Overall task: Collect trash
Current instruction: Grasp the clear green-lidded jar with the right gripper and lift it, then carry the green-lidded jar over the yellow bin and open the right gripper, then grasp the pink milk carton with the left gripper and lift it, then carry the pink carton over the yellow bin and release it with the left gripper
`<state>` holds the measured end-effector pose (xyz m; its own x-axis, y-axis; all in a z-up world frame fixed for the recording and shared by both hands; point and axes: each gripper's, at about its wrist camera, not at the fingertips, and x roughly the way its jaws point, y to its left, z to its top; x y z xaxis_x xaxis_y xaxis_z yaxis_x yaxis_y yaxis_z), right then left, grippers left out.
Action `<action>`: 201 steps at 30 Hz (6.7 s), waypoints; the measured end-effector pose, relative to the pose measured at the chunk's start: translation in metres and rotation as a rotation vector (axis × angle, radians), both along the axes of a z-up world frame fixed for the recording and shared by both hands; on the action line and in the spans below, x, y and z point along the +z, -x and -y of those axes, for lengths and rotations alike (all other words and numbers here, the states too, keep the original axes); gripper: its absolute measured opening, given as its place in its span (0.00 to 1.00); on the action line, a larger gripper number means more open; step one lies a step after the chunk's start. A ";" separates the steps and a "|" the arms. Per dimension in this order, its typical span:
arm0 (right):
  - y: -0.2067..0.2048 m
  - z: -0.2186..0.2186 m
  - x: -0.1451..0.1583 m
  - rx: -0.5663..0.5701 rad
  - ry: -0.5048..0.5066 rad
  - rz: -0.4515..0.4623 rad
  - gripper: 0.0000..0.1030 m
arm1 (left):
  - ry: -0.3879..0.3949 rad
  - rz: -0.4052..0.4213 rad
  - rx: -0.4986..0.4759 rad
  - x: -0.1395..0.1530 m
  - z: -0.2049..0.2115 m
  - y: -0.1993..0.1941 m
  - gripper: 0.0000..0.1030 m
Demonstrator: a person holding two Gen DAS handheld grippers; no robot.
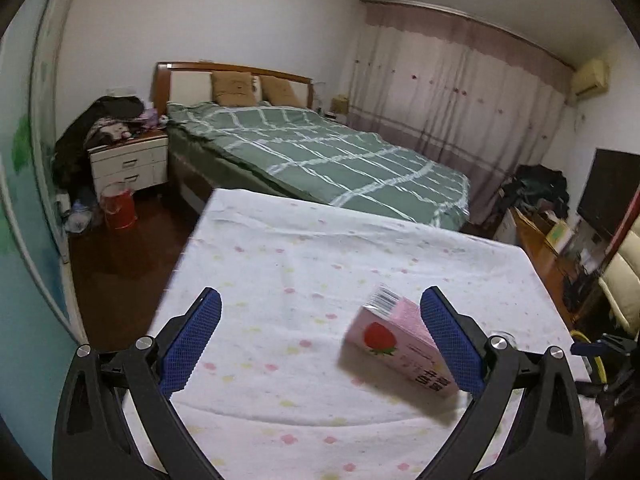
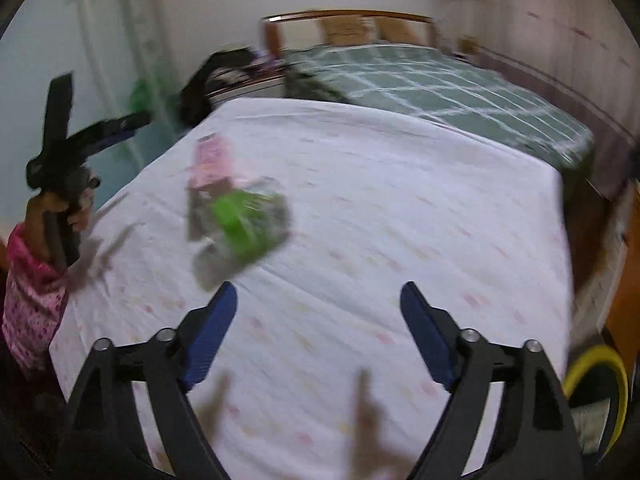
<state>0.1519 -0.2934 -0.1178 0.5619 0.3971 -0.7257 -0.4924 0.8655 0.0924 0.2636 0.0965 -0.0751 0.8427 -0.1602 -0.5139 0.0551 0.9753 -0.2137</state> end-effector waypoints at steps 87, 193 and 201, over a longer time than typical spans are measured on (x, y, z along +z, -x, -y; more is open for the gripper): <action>0.036 0.279 -0.066 -0.987 0.071 -0.075 0.79 | -0.006 -0.141 -0.373 -0.037 0.102 -0.004 0.95; 0.239 0.302 -0.016 -1.106 -0.026 0.100 0.83 | -0.215 -0.123 -0.889 0.010 0.557 0.067 0.95; 0.219 0.237 0.019 -0.952 -0.028 0.201 0.86 | -0.121 -0.008 -0.566 0.055 0.371 0.104 0.95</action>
